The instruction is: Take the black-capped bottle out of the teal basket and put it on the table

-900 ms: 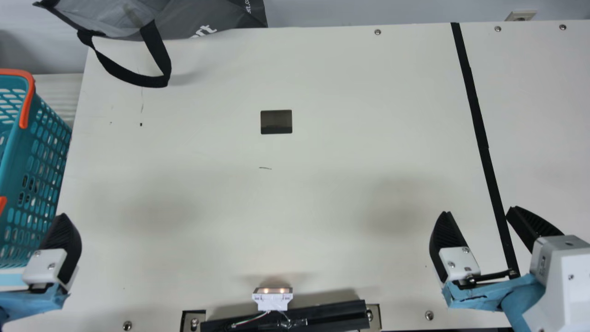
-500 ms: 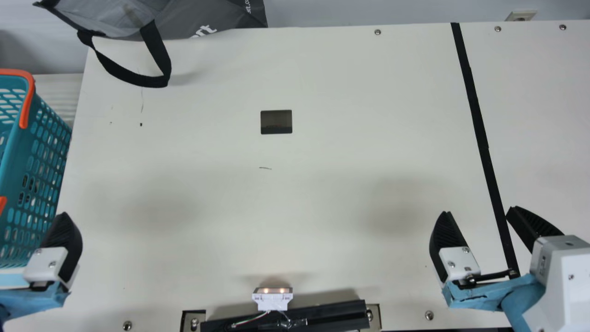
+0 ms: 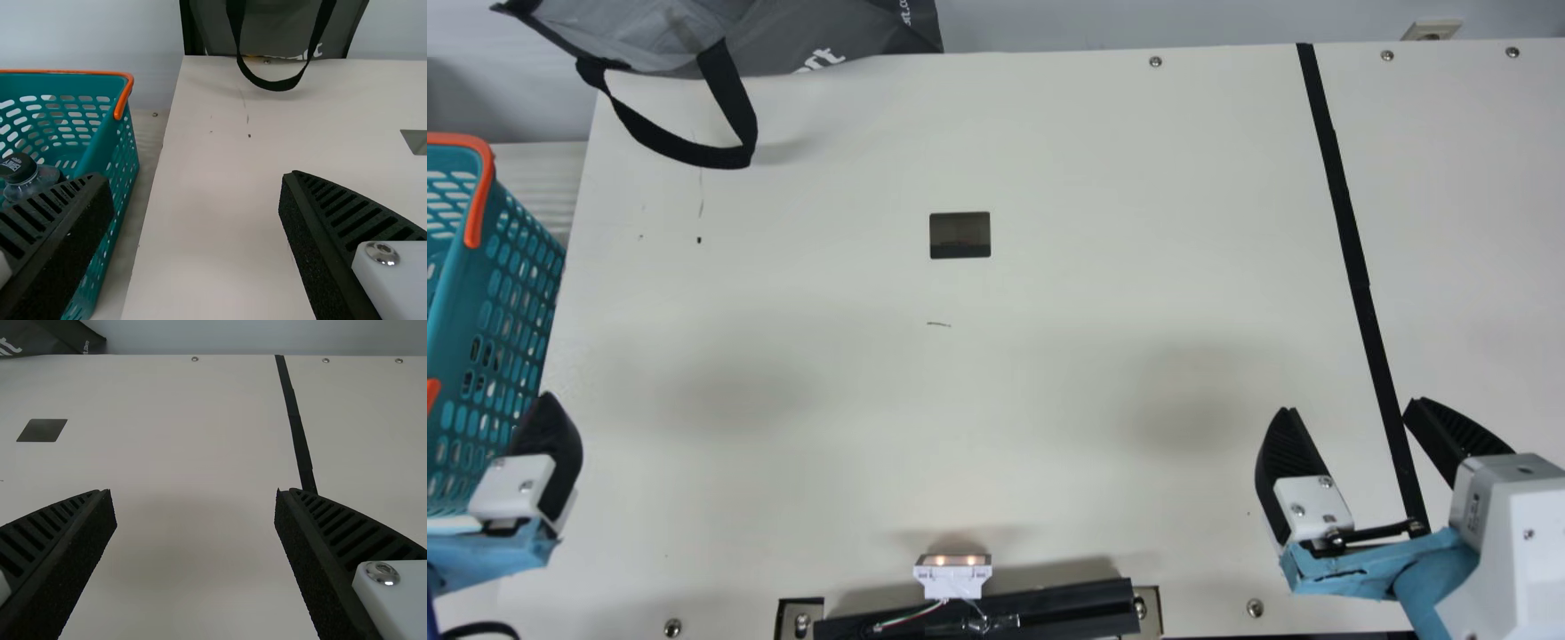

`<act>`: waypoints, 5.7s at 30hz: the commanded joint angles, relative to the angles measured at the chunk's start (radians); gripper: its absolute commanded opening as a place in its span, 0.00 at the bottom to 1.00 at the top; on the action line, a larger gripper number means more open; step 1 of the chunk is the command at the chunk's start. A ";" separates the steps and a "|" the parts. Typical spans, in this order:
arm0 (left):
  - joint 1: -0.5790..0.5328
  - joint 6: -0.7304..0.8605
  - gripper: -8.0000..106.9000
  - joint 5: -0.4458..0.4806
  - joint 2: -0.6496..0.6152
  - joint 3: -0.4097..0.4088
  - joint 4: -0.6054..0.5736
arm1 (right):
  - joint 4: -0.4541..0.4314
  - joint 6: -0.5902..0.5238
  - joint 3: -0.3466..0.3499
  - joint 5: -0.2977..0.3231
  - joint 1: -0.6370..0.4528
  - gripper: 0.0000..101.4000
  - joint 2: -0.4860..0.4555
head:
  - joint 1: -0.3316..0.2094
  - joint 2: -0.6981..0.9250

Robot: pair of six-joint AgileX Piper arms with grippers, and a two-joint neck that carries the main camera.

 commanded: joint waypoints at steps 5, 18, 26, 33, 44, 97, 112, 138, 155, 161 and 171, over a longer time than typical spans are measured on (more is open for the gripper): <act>0.031 -0.017 1.00 -0.027 0.053 -0.028 0.026 | 0.000 0.000 0.000 0.000 0.000 0.90 0.000 | -0.004 0.008; 0.105 -0.066 1.00 -0.054 0.166 -0.097 0.035 | 0.000 0.000 0.000 0.000 0.000 0.90 0.000 | -0.004 0.008; 0.177 -0.056 1.00 -0.102 0.249 -0.131 0.001 | 0.000 0.000 0.000 0.001 0.000 0.90 0.000 | -0.004 0.008; 0.245 0.000 1.00 -0.151 0.319 -0.152 -0.068 | 0.000 0.000 0.000 0.001 0.000 0.90 0.000 | -0.004 0.008; 0.363 0.147 1.00 -0.221 0.441 -0.181 -0.220 | 0.000 0.000 0.000 0.001 0.000 0.90 0.000 | -0.004 0.008; 0.831 0.808 1.00 -0.146 0.936 -0.410 -0.836 | 0.000 0.000 0.000 0.000 0.000 0.90 0.000 | -0.004 0.008; 0.852 0.759 1.00 -0.147 1.046 -0.470 -0.806 | 0.000 0.000 0.000 0.000 0.000 0.90 0.000 | -0.004 0.008; 0.873 0.728 1.00 -0.210 1.216 -0.499 -0.768 | 0.002 0.000 0.000 -0.001 0.000 0.90 0.000 | -0.004 0.008; 0.887 0.803 1.00 -0.222 1.327 -0.560 -0.832 | 0.002 0.000 0.000 -0.001 0.000 0.90 0.000 | -0.004 0.008; 0.882 0.831 1.00 -0.226 1.362 -0.582 -0.858 | -0.001 0.000 0.000 -0.001 0.000 0.90 0.000 | -0.004 0.008; 0.870 0.863 1.00 -0.219 1.404 -0.614 -0.900 | -0.001 0.000 0.000 0.000 0.000 0.90 0.000 | -0.004 0.008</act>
